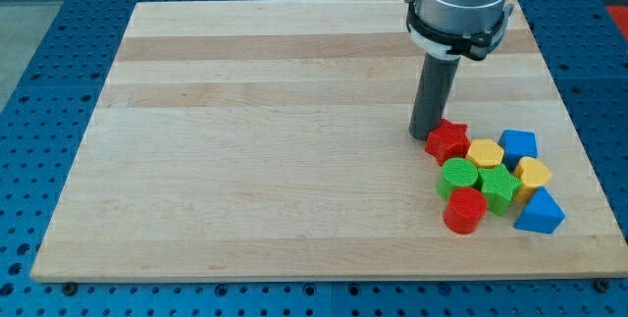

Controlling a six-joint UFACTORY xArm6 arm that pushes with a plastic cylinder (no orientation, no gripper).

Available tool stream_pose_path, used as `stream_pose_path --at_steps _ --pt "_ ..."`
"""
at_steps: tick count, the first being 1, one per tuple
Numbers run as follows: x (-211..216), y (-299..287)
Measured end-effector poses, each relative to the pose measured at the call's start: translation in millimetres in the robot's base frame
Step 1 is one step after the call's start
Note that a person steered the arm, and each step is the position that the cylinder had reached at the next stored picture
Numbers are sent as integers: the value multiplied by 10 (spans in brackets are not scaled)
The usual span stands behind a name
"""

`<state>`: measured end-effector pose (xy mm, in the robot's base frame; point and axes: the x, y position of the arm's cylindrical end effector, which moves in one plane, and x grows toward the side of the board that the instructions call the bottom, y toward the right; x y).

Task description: Slightly move the triangle to the right

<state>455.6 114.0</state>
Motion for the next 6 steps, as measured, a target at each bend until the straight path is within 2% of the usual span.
stream_pose_path --at_steps 2,3,4,6 --pt "0 -150" --pt "6 -603" --pt "272 -777" --pt "1388 -727"
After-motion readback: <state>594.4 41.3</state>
